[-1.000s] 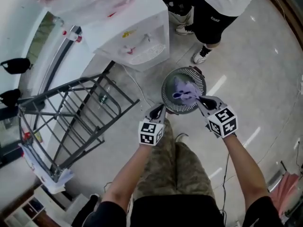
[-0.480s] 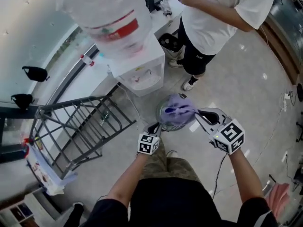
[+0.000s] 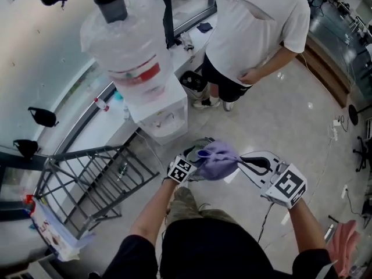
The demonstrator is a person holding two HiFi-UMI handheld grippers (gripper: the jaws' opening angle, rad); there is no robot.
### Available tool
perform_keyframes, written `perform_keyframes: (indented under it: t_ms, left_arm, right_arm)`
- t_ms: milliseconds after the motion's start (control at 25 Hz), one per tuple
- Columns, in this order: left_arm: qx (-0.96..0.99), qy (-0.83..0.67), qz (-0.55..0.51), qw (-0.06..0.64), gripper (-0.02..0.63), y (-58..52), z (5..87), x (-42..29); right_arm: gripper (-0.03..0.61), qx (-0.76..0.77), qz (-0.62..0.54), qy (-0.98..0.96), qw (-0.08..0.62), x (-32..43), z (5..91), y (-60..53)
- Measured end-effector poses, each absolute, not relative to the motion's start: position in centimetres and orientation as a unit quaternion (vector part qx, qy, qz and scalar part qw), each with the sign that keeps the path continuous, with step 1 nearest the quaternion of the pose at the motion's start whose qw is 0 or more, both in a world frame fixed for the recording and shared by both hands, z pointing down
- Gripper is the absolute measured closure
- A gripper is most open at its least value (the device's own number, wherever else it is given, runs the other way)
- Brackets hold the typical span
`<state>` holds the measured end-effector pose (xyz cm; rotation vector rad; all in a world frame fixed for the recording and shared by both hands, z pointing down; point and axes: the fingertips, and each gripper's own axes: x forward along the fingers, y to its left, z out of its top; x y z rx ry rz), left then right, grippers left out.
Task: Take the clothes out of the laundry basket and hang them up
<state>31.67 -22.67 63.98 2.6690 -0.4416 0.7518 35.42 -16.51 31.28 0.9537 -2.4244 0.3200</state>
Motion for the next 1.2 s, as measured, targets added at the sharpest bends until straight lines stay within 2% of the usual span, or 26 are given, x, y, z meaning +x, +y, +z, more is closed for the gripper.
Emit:
perform_keyframes:
  t_ms: [80, 120, 200, 280, 440, 720, 960, 1200]
  left_arm:
    - [0.946, -0.12, 0.256, 0.159, 0.349, -22.6, 62.5, 33.7]
    - [0.948, -0.107, 0.249, 0.164, 0.384, -22.4, 61.5, 34.3]
    - [0.951, -0.094, 0.236, 0.178, 0.546, -21.4, 59.9, 34.9]
    - [0.95, -0.095, 0.233, 0.188, 0.579, -20.5, 59.2, 34.7]
    - [0.941, -0.15, 0.215, 0.215, 0.588, -19.9, 57.1, 31.4]
    - [0.895, -0.328, 0.191, 0.235, 0.589, -16.4, 50.6, 19.8]
    - [0.861, -0.455, 0.134, 0.182, 0.591, -13.5, 40.9, 9.7]
    - [0.802, -0.581, 0.08, 0.112, 0.591, -8.9, 29.9, -2.8]
  right_arm:
    - [0.561, 0.363, 0.116, -0.887, 0.259, 35.9, 30.0, -15.9]
    - [0.561, 0.371, 0.117, -0.883, 0.261, 36.2, 29.3, -15.7]
    - [0.561, 0.39, 0.119, -0.874, 0.264, 37.1, 28.3, -15.2]
    - [0.561, 0.41, 0.118, -0.864, 0.267, 38.4, 28.0, -14.7]
    - [0.561, 0.433, 0.115, -0.853, 0.267, 40.9, 28.4, -13.0]
    - [0.561, 0.442, 0.13, -0.857, 0.23, 42.0, 29.5, -8.3]
    - [0.561, 0.424, 0.108, -0.888, 0.143, 37.3, 26.8, -9.8]
    - [0.561, 0.364, 0.029, -0.928, 0.08, 26.5, 19.6, -10.1]
